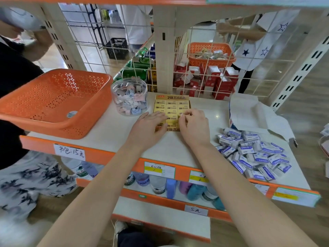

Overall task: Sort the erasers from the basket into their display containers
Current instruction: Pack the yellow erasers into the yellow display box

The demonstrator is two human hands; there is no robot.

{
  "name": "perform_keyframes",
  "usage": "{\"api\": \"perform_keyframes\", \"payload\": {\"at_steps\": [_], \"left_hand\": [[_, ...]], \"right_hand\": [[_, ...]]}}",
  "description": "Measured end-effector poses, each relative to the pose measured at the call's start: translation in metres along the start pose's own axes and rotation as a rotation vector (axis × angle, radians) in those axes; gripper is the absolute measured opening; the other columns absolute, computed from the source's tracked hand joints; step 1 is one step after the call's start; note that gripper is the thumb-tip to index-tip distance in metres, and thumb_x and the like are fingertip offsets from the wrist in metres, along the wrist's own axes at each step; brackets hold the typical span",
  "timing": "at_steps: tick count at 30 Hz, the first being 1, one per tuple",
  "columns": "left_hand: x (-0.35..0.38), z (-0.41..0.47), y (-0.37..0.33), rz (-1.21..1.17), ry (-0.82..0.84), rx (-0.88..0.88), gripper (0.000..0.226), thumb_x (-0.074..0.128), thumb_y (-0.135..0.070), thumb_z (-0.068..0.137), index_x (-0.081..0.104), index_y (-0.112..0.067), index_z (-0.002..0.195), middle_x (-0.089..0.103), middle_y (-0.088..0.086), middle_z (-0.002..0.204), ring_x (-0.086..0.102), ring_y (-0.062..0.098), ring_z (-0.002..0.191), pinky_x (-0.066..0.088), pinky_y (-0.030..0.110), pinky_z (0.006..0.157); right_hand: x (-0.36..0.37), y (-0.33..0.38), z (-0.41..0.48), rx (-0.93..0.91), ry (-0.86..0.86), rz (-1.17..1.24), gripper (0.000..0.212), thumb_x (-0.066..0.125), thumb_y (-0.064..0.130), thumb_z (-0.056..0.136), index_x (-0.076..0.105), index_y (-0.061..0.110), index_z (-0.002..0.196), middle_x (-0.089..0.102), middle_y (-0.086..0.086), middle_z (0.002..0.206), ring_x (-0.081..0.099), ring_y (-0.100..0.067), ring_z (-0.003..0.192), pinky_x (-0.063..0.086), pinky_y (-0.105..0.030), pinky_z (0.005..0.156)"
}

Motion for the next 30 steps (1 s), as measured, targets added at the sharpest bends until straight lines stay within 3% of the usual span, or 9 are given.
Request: {"api": "perform_keyframes", "payload": {"at_steps": [19, 26, 30], "left_hand": [[0.0017, -0.0002, 0.0000, -0.049, 0.046, -0.029, 0.040, 0.050, -0.028, 0.096, 0.052, -0.019, 0.135, 0.047, -0.004, 0.144, 0.031, 0.010, 0.140, 0.014, 0.032, 0.115], [0.0041, -0.0008, 0.0001, -0.047, 0.128, -0.069, 0.066, 0.059, -0.040, 0.090, 0.036, -0.013, 0.145, 0.030, 0.000, 0.154, 0.015, 0.013, 0.145, 0.008, 0.028, 0.117], [-0.0009, -0.0014, 0.0056, -0.065, 0.090, -0.149, 0.077, 0.065, -0.041, 0.085, 0.029, -0.012, 0.148, 0.022, 0.002, 0.157, 0.013, 0.016, 0.145, 0.008, 0.026, 0.116]], "right_hand": [[-0.0021, 0.0016, -0.0007, -0.012, -0.002, -0.006, 0.028, 0.044, 0.023, 0.095, 0.069, 0.011, 0.099, 0.063, 0.000, 0.111, 0.048, -0.020, 0.110, 0.037, -0.036, 0.088], [-0.0043, 0.0012, -0.0019, -0.034, -0.028, 0.036, 0.024, 0.047, 0.019, 0.093, 0.069, 0.010, 0.097, 0.065, -0.002, 0.110, 0.050, -0.022, 0.109, 0.039, -0.036, 0.087], [-0.0044, 0.0016, -0.0024, -0.018, -0.022, 0.093, 0.025, 0.048, 0.018, 0.092, 0.063, 0.010, 0.110, 0.060, -0.005, 0.119, 0.047, -0.023, 0.114, 0.042, -0.040, 0.094]]}}
Point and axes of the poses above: each hand's wrist, its own z-axis towards the middle knuckle, its own x-axis out of the palm, y = z × x, the point moved 7 cm from there along z, towards the middle knuckle
